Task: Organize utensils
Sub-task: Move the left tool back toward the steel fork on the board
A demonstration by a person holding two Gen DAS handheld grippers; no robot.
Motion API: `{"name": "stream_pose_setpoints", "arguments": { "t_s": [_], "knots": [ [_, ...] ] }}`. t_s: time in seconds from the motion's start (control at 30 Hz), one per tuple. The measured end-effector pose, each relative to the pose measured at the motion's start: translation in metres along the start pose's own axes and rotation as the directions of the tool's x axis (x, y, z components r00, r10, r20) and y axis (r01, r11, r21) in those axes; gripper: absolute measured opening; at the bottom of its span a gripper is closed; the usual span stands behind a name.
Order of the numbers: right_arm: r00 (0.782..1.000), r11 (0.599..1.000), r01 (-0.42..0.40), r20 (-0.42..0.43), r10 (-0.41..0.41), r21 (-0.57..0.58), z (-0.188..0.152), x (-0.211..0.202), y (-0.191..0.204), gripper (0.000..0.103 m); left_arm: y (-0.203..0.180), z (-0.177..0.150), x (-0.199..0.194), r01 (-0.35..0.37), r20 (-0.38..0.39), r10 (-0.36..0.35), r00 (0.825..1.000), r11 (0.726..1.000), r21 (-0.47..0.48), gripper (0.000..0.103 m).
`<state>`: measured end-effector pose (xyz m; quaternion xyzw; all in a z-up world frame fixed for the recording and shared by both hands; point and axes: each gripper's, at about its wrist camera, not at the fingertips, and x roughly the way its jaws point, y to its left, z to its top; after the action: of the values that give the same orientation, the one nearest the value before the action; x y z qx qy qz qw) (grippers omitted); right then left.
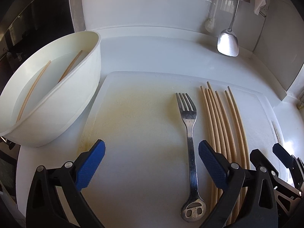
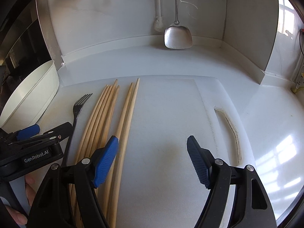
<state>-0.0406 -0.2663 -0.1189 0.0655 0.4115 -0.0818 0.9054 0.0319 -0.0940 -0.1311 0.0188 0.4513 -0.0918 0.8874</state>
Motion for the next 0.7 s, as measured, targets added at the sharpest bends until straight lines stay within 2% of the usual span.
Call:
{"name": "stream_pose_setpoints", "arguments": {
  "t_s": [0.13,0.5,0.63,0.7],
  "knots": [
    [0.998,0.997,0.055,0.003,-0.055,-0.045,-0.001,0.003,0.005,0.071,0.000,0.000,0.002,-0.003,-0.003,0.003,1.000,1.000,-0.004,0.097],
    [0.996,0.986,0.087,0.006,-0.087,-0.143,0.001,0.005,0.015,0.071,0.000,0.001,0.006,-0.010,-0.011,0.009,1.000,1.000,-0.006,0.097],
    [0.990,0.982,0.142,0.020,-0.141,-0.127,0.003,0.005,0.003,0.070,0.000,0.002,0.007,-0.007,-0.013,0.007,1.000,1.000,-0.006,0.097],
    [0.991,0.985,0.132,0.016,-0.131,-0.107,0.005,0.005,-0.004,0.070,-0.001,0.002,0.007,-0.007,-0.013,0.007,1.000,1.000,-0.007,0.097]
  ]
}}
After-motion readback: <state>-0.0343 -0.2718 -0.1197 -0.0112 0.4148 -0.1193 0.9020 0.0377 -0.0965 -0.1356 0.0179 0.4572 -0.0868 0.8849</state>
